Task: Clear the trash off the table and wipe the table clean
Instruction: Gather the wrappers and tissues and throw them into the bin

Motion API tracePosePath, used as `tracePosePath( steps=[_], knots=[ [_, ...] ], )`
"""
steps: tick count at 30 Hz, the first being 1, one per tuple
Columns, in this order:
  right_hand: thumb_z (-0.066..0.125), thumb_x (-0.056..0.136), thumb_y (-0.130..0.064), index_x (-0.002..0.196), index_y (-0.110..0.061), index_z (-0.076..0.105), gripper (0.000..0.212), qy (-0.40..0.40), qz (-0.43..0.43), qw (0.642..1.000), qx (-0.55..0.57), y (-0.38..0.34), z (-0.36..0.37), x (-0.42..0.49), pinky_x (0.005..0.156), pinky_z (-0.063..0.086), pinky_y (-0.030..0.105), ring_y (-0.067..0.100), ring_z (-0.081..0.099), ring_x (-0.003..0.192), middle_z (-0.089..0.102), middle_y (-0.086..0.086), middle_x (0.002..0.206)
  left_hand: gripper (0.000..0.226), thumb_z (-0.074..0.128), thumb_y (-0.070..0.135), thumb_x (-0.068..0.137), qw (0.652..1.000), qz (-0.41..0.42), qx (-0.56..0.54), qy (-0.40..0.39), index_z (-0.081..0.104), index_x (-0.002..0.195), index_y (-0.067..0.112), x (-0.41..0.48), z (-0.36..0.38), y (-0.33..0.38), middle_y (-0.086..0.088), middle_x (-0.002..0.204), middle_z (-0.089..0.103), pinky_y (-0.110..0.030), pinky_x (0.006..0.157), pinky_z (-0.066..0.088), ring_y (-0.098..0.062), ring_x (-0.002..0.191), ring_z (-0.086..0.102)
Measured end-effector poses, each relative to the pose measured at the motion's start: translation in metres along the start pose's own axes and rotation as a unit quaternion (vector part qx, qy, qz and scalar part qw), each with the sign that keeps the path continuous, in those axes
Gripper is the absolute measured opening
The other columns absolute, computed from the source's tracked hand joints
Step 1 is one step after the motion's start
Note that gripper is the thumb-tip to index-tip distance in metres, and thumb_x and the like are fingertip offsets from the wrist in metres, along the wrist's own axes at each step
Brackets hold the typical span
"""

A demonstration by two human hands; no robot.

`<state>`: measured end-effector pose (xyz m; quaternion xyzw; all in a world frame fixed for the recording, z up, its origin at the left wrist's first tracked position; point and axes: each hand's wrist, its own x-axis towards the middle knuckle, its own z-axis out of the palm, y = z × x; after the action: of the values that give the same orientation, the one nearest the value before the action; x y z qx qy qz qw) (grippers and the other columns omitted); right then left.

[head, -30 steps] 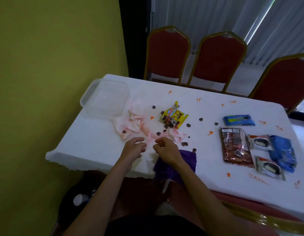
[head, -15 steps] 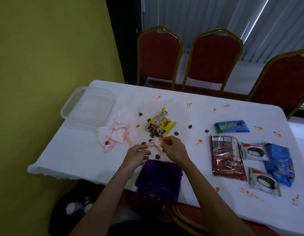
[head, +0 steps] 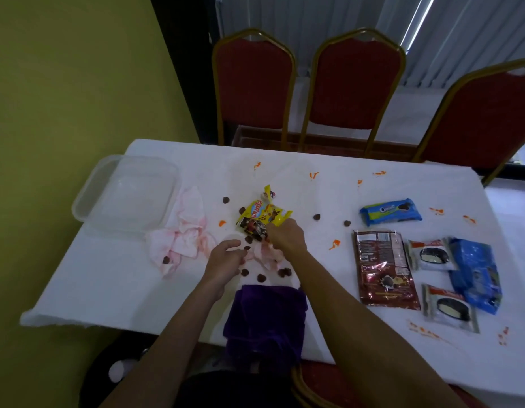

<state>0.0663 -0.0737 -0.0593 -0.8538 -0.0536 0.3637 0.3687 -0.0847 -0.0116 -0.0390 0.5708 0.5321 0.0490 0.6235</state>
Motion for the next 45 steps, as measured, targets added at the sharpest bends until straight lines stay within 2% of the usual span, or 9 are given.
tracePosePath(
  steps=[8, 18, 21, 27, 30, 33, 37, 40, 45],
  knots=[
    [0.059, 0.092, -0.041, 0.124, -0.009, 0.051, 0.045, 0.035, 0.018, 0.993, -0.113, -0.009, 0.01, 0.009, 0.08, 0.043, 0.034, 0.029, 0.062, 0.11, 0.062, 0.009, 0.117, 0.029, 0.065, 0.016, 0.091, 1.0, 0.004, 0.012, -0.007, 0.066, 0.12, 0.019, 0.039, -0.009, 0.014, -0.008, 0.102, 0.071, -0.041, 0.088, 0.057, -0.02, 0.092, 0.068],
    [0.053, 0.092, -0.023, 0.085, -0.009, 0.055, 0.016, 0.062, 0.01, 0.998, 0.033, -0.001, 0.021, 0.026, 0.057, 0.041, 0.028, 0.026, 0.058, 0.075, 0.058, 0.007, 0.078, 0.028, 0.065, 0.016, 0.09, 1.0, -0.008, 0.008, 0.003, 0.067, 0.119, 0.017, 0.054, -0.015, 0.009, -0.008, 0.1, 0.073, -0.043, 0.086, 0.059, -0.019, 0.09, 0.069],
    [0.052, 0.091, -0.021, 0.08, -0.005, 0.06, 0.021, 0.084, 0.016, 0.992, 0.097, 0.0, 0.008, 0.024, 0.061, 0.052, 0.038, 0.03, 0.064, 0.074, 0.065, 0.012, 0.076, 0.03, 0.06, 0.021, 0.092, 0.995, 0.038, 0.091, 0.011, 0.066, 0.121, 0.019, 0.051, -0.006, 0.006, -0.002, 0.112, 0.071, -0.041, 0.092, 0.057, -0.018, 0.099, 0.068],
    [0.055, 0.096, -0.026, 0.09, -0.008, 0.064, 0.021, 0.097, 0.025, 0.979, 0.178, 0.011, -0.018, 0.011, 0.058, 0.053, 0.032, 0.018, 0.062, 0.059, 0.068, 0.007, 0.076, 0.044, 0.059, 0.054, 0.089, 0.901, 0.129, 0.411, 0.046, 0.07, 0.108, 0.016, 0.05, 0.027, -0.007, -0.001, 0.104, 0.072, -0.035, 0.083, 0.051, -0.021, 0.095, 0.066],
    [0.057, 0.097, -0.028, 0.09, -0.007, 0.064, 0.024, 0.109, 0.014, 0.973, 0.204, 0.022, -0.026, 0.001, 0.063, 0.053, 0.036, 0.018, 0.06, 0.058, 0.065, 0.006, 0.072, 0.05, 0.056, 0.065, 0.084, 0.866, 0.163, 0.47, 0.055, 0.067, 0.091, 0.017, 0.053, 0.039, -0.016, -0.001, 0.093, 0.069, -0.037, 0.076, 0.049, -0.022, 0.089, 0.063],
    [0.058, 0.098, -0.029, 0.086, -0.008, 0.061, 0.024, 0.119, -0.002, 0.971, 0.208, 0.036, -0.034, -0.011, 0.062, 0.051, 0.036, 0.019, 0.059, 0.06, 0.062, 0.005, 0.07, 0.041, 0.059, 0.056, 0.089, 0.849, 0.175, 0.496, 0.049, 0.065, 0.096, 0.016, 0.052, 0.043, -0.018, -0.001, 0.096, 0.065, -0.037, 0.078, 0.049, -0.022, 0.093, 0.062],
    [0.06, 0.097, -0.028, 0.08, -0.013, 0.059, 0.023, 0.131, -0.012, 0.967, 0.219, 0.053, -0.045, -0.019, 0.062, 0.05, 0.034, 0.017, 0.057, 0.059, 0.062, 0.005, 0.071, 0.024, 0.061, 0.033, 0.092, 0.878, 0.169, 0.447, 0.016, 0.062, 0.074, 0.016, 0.051, 0.042, -0.016, -0.001, 0.079, 0.064, -0.029, 0.064, 0.041, -0.02, 0.08, 0.064],
    [0.061, 0.096, -0.028, 0.085, -0.008, 0.063, 0.023, 0.139, -0.017, 0.963, 0.232, 0.062, -0.053, -0.022, 0.061, 0.051, 0.034, 0.017, 0.056, 0.061, 0.064, 0.01, 0.076, 0.025, 0.064, 0.028, 0.09, 0.921, 0.152, 0.358, 0.003, 0.067, 0.079, 0.005, 0.049, 0.034, -0.013, -0.006, 0.076, 0.064, -0.03, 0.061, 0.041, -0.021, 0.073, 0.061],
    [0.062, 0.096, -0.028, 0.087, -0.01, 0.066, 0.021, 0.135, -0.027, 0.965, 0.223, 0.073, -0.06, -0.026, 0.06, 0.052, 0.032, 0.016, 0.058, 0.061, 0.067, 0.011, 0.08, 0.025, 0.062, 0.03, 0.094, 0.949, 0.146, 0.277, 0.028, 0.064, 0.088, 0.006, 0.036, -0.001, -0.014, -0.007, 0.082, 0.066, -0.03, 0.066, 0.044, -0.023, 0.077, 0.062]
  ],
)
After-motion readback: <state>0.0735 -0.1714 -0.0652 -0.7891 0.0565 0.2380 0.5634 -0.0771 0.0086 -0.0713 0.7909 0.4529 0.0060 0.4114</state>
